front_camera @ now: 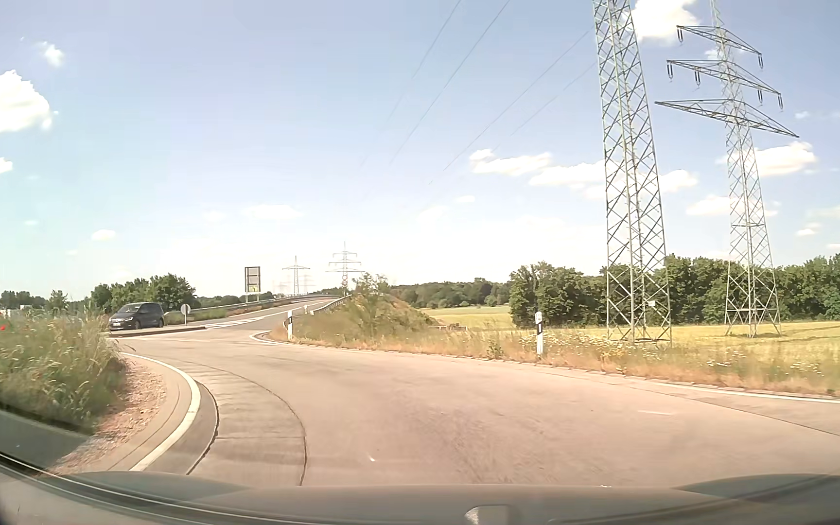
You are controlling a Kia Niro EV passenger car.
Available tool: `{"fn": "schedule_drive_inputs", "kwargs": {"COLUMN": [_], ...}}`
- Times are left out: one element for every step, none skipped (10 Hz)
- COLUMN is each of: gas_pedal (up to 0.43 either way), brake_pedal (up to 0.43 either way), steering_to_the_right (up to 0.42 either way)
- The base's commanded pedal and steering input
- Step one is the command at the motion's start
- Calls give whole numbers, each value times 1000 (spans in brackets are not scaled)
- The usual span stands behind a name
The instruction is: Follow the waypoints while adhering to traffic rules and regulations
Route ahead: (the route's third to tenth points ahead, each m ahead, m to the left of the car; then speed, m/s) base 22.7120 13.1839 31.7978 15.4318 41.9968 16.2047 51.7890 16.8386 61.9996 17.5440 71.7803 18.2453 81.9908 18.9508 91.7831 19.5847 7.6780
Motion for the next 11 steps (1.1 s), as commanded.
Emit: {"fn": "schedule_drive_inputs", "kwargs": {"gas_pedal": [0, 20, 28, 59, 59, 67, 67, 79, 87, 87, 87], "brake_pedal": [37, 30, 30, 30, 30, 30, 30, 30, 30, 30, 30], "steering_to_the_right": [-152, -163, -170, -174, -174, -174, -173, -172, -170, -169, -168]}}
